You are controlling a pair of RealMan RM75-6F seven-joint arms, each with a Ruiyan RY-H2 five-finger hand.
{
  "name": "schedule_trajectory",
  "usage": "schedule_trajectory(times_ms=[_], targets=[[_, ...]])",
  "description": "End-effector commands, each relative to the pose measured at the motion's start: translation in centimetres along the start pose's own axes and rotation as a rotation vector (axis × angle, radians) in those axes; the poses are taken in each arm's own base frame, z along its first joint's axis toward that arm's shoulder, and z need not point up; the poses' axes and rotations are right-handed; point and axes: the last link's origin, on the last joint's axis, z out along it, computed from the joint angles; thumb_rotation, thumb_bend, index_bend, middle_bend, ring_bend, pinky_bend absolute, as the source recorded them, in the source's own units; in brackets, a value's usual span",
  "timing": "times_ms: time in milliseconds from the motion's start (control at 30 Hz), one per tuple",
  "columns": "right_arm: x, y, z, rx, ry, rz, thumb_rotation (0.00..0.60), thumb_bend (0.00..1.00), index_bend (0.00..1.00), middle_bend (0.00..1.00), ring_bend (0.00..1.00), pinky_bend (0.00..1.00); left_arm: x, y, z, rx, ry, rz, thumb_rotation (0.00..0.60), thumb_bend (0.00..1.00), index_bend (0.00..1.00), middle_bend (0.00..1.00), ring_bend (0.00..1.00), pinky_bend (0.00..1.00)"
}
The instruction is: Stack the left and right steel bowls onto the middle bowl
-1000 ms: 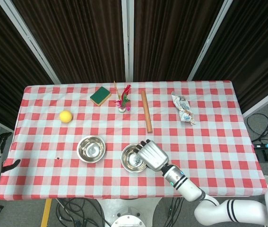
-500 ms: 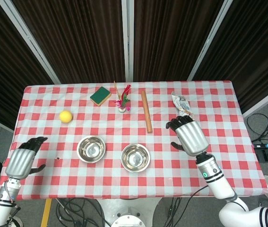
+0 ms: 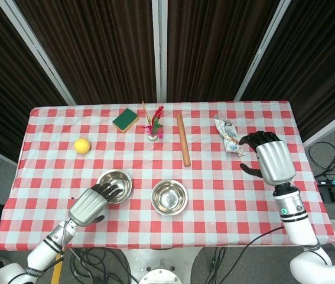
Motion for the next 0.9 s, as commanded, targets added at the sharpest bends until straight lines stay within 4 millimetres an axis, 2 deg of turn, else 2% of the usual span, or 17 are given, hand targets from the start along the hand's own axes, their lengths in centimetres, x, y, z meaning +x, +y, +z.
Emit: schedule_trajectory(times_ms=[33,533,767,900], targets=[[0.1,0.8,0.0,-0.022,0.005,0.004,0.6,0.0,0.41,0.42,0.32,0.36,-0.5,0.4,1.2,-0.04,-0.009,0.05,0.6,0.16,0.2,0.28,0.21,0.36],[-0.4,2.6,0.0,-0.064,-0.015,0.023,0.6,0.0,0.4,0.41,0.31,0.35,-3.7,-1.4,2.8,-0.056,-0.085,0.062,0.6,0.19,0.27,0.32,0.25,0.38],[-0.7,3.2,-0.1,-0.073,-0.024,0.032,0.6,0.0,0.39,0.41,0.31,0.35,-3.9,-2.3,3.6,-0.034,-0.079,0.013,0.6,0.22,0.32,0.37,0.31,0.43],[-0.8,3.5,0.0,-0.075,-0.024,0.037,0.6,0.0,0.39,0.41,0.31,0.35,-4.2,-2.8,4.0,-0.031,-0.093,0.016,0.6,0.23,0.33,0.38,0.31,0.43]])
